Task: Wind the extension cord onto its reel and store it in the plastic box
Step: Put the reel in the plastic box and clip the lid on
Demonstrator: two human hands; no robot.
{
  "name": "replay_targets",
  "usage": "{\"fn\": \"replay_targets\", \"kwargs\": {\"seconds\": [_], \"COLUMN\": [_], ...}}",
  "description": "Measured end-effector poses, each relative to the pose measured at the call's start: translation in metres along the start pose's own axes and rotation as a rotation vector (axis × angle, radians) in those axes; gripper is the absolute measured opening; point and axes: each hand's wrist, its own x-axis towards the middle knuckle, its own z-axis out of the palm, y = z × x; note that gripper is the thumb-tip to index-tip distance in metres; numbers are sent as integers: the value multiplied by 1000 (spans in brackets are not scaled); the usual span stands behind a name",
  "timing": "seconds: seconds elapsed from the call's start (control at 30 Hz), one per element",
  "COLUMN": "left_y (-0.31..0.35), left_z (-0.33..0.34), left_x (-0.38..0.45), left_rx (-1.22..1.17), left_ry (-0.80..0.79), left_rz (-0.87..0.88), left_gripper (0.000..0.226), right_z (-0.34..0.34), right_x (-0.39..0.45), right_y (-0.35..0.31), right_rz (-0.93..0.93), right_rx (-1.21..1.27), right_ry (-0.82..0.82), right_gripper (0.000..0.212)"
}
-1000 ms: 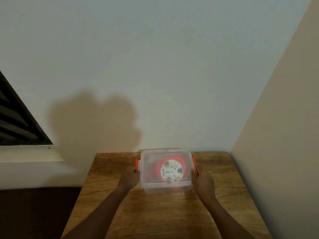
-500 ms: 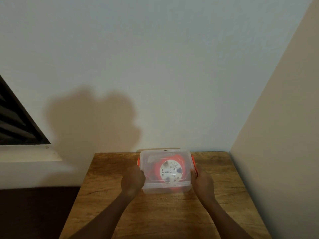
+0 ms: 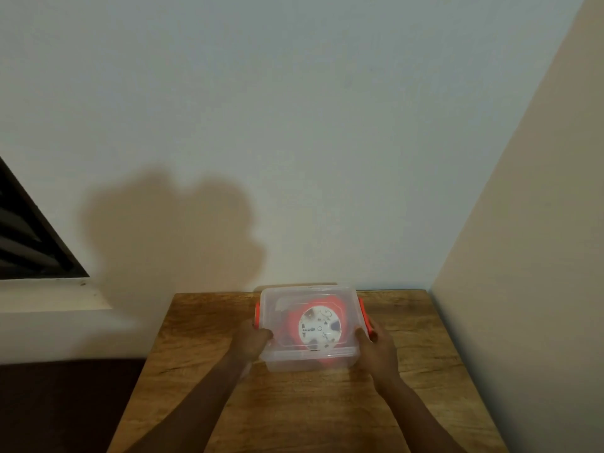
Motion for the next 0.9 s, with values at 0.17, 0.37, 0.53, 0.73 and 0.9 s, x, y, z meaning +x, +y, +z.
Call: {"fn": "replay_targets", "kwargs": {"seconds": [0.17, 0.37, 0.53, 0.73, 0.9], "left_y": [15, 61, 99, 123, 117], "left_z": [16, 66, 122, 172, 197], "left_x": [2, 4, 12, 25, 39], "left_rx": [-116, -260, -252, -220, -154], "left_ry": [-50, -165, -251, -230, -192], "left_rz": [-8, 68, 101, 53, 33], "left_gripper": [43, 43, 44, 39, 38], "right_z": [-20, -78, -132, -168, -175], "right_x": [10, 50, 90, 120, 137], "right_y": [0, -12, -14, -10, 4], "right_rz": [61, 72, 76, 57, 78], "right_rx": [160, 176, 120, 98, 104], "right_ry": [-11, 150, 278, 239, 193], "right_gripper": [37, 44, 30, 27, 34]}}
